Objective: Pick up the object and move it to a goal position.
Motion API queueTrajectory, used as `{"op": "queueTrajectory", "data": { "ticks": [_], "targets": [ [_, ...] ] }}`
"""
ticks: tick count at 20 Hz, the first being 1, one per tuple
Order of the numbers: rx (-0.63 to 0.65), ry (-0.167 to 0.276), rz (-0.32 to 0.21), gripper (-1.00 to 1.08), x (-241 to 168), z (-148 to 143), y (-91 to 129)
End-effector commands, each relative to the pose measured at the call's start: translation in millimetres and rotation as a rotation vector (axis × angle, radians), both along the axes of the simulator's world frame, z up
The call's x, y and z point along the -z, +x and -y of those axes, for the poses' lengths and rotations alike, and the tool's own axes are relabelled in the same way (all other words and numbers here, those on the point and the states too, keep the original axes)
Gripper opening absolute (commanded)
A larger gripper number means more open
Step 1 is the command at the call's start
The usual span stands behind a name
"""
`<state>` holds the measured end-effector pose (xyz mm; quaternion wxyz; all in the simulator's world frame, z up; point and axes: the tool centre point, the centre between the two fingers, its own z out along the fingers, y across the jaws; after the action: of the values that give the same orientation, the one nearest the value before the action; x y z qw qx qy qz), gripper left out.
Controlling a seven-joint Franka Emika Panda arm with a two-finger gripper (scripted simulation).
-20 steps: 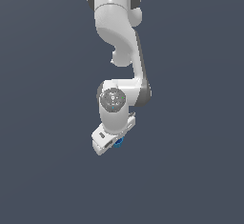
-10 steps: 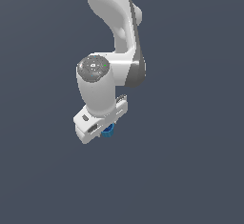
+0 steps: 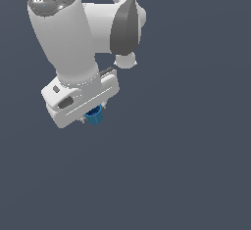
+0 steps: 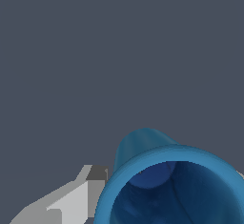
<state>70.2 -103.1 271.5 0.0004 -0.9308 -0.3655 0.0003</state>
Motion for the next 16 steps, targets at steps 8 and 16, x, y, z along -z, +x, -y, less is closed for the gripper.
{"op": "queueTrajectory", "data": {
  "ticks": [8,16],
  "targets": [
    [-0.001,0.001,0.001,-1.00,-97.8,38.5,-9.3],
    [0.000,0.001,0.001,-1.00,-160.3,64.1,-13.8]
  ]
}}
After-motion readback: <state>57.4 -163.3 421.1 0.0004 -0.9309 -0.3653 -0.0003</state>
